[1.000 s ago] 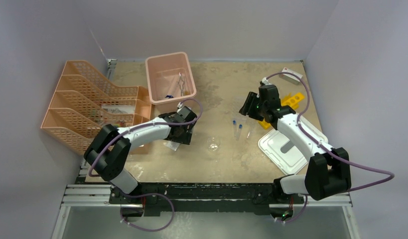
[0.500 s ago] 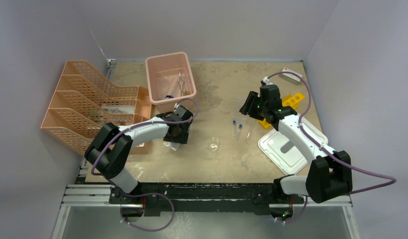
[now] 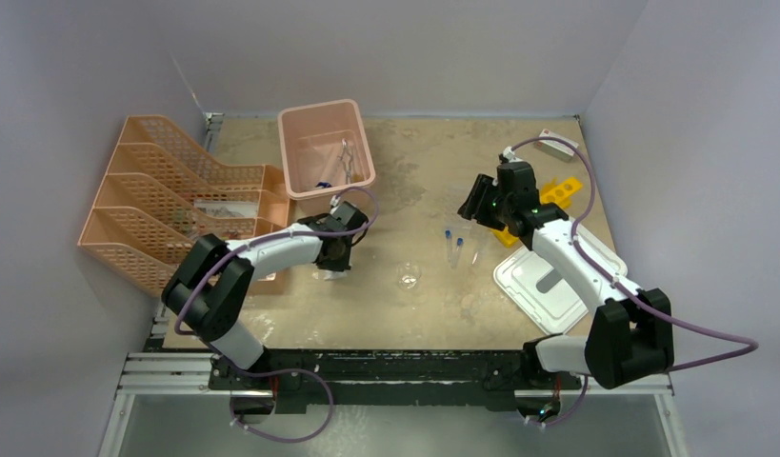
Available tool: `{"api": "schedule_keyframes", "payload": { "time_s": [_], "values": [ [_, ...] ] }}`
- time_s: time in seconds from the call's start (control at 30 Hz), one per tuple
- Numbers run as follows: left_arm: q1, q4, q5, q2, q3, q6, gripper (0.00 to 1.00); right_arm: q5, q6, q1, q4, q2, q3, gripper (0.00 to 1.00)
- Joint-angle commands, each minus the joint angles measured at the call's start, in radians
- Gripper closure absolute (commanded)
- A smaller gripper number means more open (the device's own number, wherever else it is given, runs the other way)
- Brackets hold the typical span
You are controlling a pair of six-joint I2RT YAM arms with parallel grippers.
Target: Organize the chemistry lab equipment
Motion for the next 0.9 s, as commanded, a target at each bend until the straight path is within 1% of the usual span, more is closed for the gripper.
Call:
{"api": "schedule_keyframes", "payload": {
  "time_s": [0.0,0.2,0.37,0.47,0.53,0.63,0.73,0.87],
  "values": [
    [0.003,-0.042,0.016,-0.005,0.023,-0.010,1.00,0.014,-0.012,-0.005,-0.003,-0.027,-0.004,0.44],
    [0.004,-0.095,0.018,-0.102,0.102,0.030,1.00,0.014,-0.012,-0.006,-0.003,-0.026,0.002,0.44],
    [0.003,-0.121,0.025,-0.199,0.203,0.083,1.00,0.014,-0.013,-0.006,-0.002,-0.026,0.004,0.44],
    [0.022,-0.128,0.015,-0.242,0.311,0.083,1.00,0.032,-0.015,-0.005,-0.003,-0.028,0.007,0.44],
    [0.068,-0.133,0.031,-0.242,0.402,0.078,1.00,0.043,-0.016,-0.005,-0.006,-0.030,0.011,0.44],
    [0.127,-0.145,0.030,-0.192,0.534,0.075,1.00,0.051,-0.014,-0.005,-0.003,-0.033,0.011,0.44],
    [0.158,-0.184,-0.050,-0.086,0.662,0.077,1.00,0.058,-0.018,-0.006,-0.004,-0.038,0.011,0.44],
    [0.183,-0.301,-0.173,0.120,0.830,0.058,1.00,0.080,-0.034,-0.005,-0.009,-0.047,0.023,0.44]
  ]
}}
